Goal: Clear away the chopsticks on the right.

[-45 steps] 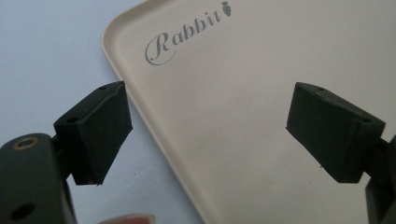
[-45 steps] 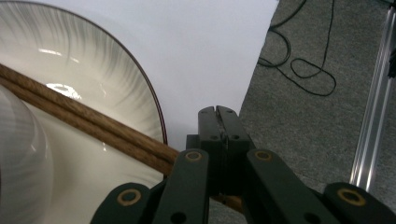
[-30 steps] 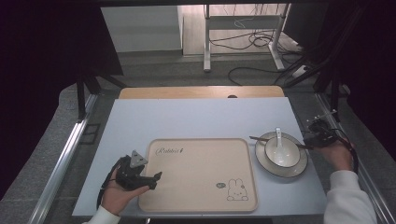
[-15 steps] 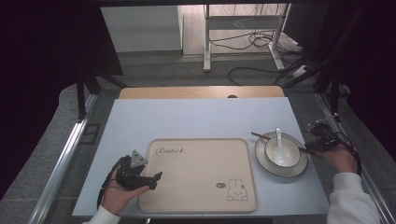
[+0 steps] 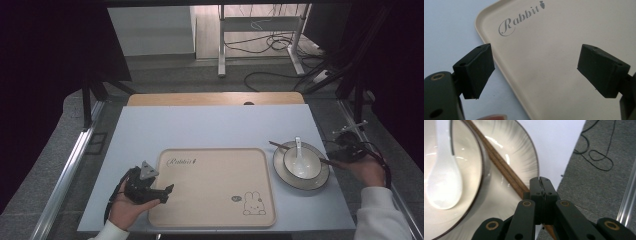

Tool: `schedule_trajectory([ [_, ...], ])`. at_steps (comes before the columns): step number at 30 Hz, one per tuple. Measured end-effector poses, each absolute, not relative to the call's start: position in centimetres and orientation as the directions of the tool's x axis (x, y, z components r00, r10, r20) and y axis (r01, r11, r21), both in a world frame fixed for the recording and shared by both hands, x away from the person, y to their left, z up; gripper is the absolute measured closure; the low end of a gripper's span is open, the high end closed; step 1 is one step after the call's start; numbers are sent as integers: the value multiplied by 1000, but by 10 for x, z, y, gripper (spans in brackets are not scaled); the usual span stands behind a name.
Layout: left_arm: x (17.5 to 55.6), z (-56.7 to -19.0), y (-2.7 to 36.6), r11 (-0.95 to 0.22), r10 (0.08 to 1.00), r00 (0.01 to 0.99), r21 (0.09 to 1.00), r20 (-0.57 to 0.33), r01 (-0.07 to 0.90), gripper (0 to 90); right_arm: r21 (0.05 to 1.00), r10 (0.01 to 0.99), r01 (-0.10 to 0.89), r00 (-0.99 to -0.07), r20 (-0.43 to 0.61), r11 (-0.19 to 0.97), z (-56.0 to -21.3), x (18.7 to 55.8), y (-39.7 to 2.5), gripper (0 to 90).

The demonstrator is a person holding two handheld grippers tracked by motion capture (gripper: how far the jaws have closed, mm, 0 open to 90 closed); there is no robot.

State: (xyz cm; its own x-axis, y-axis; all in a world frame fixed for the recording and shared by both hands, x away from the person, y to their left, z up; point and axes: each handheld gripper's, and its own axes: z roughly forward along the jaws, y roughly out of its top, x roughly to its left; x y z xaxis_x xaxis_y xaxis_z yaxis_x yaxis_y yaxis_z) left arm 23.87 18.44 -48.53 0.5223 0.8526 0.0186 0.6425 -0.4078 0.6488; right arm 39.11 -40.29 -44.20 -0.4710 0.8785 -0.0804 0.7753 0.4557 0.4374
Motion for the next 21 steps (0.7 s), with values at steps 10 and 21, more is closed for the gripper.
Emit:
schedule_trajectory([
  [10,239,-484,185,-403,854,521,652,16,642,140,420,869,777,-492,-61,469,-448,390,-398,889],
  [21,239,-485,184,-407,852,523,651,19,640,140,418,869,779,-491,-54,467,-448,390,-400,889],
])
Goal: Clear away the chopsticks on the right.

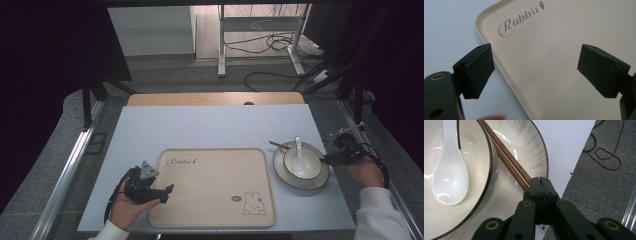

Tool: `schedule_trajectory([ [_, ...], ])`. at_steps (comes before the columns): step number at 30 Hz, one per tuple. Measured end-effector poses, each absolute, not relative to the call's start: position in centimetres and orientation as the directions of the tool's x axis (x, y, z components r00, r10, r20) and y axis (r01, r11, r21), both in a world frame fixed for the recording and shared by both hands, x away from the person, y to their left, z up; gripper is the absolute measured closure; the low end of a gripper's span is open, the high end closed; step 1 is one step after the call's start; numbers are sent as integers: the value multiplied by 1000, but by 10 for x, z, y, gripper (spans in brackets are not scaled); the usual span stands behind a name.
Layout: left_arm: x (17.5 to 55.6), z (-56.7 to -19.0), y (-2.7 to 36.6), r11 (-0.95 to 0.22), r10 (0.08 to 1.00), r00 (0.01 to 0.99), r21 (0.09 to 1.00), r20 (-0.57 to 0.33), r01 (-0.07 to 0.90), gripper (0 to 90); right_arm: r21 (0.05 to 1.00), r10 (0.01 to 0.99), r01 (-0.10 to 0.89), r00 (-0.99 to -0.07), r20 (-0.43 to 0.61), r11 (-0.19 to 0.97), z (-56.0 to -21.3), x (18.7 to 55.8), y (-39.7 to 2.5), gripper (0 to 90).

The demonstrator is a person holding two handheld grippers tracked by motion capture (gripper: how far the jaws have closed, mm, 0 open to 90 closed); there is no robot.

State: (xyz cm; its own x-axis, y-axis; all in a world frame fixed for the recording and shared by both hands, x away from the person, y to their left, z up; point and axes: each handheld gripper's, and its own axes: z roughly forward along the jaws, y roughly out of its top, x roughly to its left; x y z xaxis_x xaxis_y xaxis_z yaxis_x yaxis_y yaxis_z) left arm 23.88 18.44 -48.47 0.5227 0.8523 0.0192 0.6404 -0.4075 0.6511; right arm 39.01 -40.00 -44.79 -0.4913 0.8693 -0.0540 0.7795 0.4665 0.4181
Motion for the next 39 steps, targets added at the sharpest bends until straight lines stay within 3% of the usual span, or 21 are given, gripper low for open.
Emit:
schedule_trajectory([
  [28,239,-486,184,-415,850,526,647,25,640,140,415,864,781,-503,-22,466,-442,388,-404,884],
  [30,239,-486,184,-414,850,526,647,24,640,140,436,864,771,-503,-29,464,-436,386,-407,848],
  [33,239,-486,185,-414,851,525,646,25,641,140,449,860,755,-507,-63,478,-429,382,-415,707],
  [39,239,-486,184,-420,849,527,644,31,640,139,408,830,739,-549,-95,536,-436,382,-427,637],
])
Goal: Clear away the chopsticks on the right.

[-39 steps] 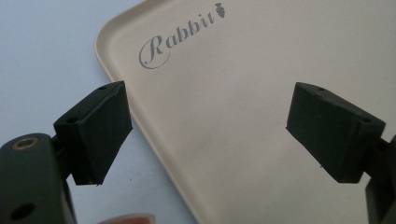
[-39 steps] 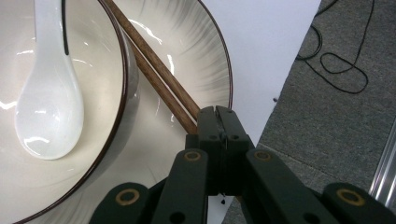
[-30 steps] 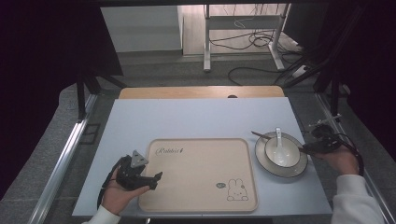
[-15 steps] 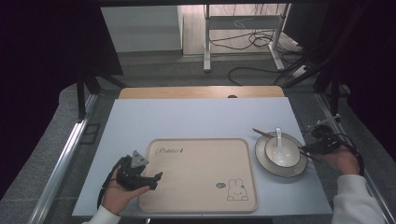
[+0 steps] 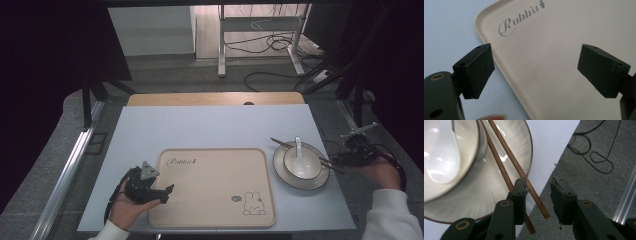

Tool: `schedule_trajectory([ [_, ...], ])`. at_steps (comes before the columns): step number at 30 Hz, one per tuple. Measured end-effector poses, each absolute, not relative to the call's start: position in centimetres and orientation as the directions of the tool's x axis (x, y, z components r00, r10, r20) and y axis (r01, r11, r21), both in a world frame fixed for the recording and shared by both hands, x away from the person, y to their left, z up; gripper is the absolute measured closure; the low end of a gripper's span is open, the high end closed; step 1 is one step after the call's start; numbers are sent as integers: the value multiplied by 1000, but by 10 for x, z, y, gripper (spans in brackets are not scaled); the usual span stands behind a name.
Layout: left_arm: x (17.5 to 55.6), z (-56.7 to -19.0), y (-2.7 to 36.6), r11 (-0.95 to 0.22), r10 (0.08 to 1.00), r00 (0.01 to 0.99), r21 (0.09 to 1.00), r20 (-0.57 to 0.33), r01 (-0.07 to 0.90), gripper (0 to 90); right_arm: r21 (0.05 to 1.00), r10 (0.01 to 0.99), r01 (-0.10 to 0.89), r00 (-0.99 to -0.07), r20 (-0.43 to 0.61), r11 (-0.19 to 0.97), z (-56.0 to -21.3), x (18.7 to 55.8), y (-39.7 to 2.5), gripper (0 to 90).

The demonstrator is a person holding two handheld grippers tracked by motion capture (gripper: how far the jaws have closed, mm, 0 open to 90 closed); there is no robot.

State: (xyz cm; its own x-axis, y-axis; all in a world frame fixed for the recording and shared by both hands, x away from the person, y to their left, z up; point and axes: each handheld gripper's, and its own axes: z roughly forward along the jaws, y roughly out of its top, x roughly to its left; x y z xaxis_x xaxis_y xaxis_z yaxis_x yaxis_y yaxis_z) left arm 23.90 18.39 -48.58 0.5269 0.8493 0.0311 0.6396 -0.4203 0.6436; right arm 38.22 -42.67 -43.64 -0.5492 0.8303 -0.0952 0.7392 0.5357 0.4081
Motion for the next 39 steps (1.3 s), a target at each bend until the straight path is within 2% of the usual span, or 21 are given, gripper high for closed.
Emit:
schedule_trajectory([
  [9,239,-487,184,-419,851,524,642,30,643,139,367,804,731,-588,-87,575,-447,386,-428,660],
  [19,238,-487,185,-421,851,525,641,33,642,139,321,772,716,-630,-84,620,-460,392,-428,752],
  [28,239,-488,185,-420,852,523,640,33,643,139,326,751,693,-655,-90,643,-460,391,-429,826],
  [34,239,-487,186,-418,852,522,644,34,641,139,345,755,689,-648,-99,637,-455,389,-428,830],
  [39,239,-487,187,-413,855,517,646,33,642,139,398,773,687,-627,-99,608,-445,386,-428,833],
])
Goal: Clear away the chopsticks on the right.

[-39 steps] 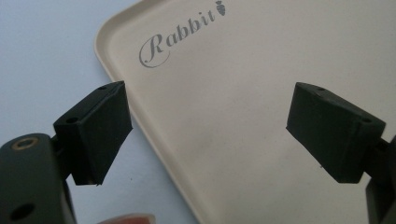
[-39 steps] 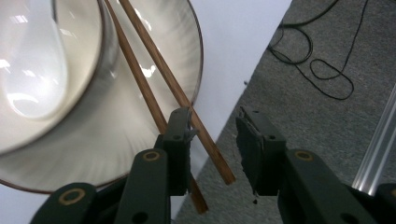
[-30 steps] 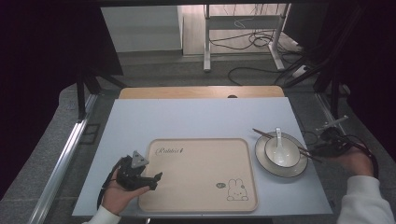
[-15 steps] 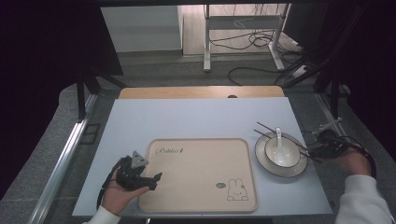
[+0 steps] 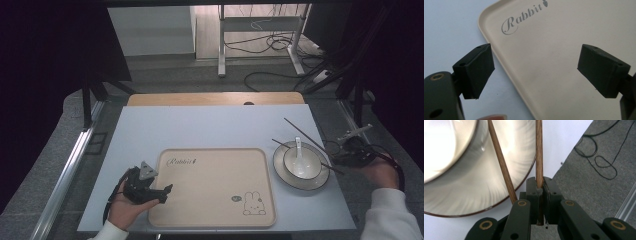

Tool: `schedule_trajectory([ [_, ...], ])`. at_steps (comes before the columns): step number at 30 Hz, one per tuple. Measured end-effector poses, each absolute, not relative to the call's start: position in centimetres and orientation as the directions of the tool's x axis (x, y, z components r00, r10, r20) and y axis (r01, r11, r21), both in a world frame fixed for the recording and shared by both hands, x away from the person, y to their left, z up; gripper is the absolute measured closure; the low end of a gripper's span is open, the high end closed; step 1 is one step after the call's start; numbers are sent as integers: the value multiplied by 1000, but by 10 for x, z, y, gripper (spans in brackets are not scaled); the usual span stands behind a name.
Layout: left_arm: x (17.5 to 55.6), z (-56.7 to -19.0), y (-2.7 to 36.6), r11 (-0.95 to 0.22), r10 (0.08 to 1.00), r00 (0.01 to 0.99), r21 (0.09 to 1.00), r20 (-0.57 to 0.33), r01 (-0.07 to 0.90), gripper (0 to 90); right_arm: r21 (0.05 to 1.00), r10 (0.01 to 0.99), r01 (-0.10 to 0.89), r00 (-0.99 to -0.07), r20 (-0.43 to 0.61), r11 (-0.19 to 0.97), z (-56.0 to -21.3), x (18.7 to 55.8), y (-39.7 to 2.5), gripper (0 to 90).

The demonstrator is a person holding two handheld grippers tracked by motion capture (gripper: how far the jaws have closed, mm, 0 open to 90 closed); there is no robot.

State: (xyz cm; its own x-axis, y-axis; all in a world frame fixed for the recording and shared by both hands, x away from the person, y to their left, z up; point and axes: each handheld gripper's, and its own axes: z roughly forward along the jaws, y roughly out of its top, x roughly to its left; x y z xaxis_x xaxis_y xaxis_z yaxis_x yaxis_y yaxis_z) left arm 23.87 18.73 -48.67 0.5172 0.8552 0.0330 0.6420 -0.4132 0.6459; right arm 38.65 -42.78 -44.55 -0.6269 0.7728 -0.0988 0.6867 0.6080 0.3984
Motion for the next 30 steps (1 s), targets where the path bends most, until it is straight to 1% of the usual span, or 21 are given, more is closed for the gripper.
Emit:
schedule_trajectory([
  [5,238,-486,187,-416,853,521,648,35,638,139,449,789,679,-605,-107,581,-433,379,-425,833],
  [16,238,-485,188,-415,853,520,650,36,636,139,562,806,647,-589,-60,515,-404,355,-413,834],
  [22,238,-485,187,-418,851,525,650,35,634,139,605,813,637,-582,-29,478,-391,341,-394,833],
  [30,238,-483,187,-413,851,523,658,33,630,139,632,789,622,-614,28,462,-385,321,-361,832],
])
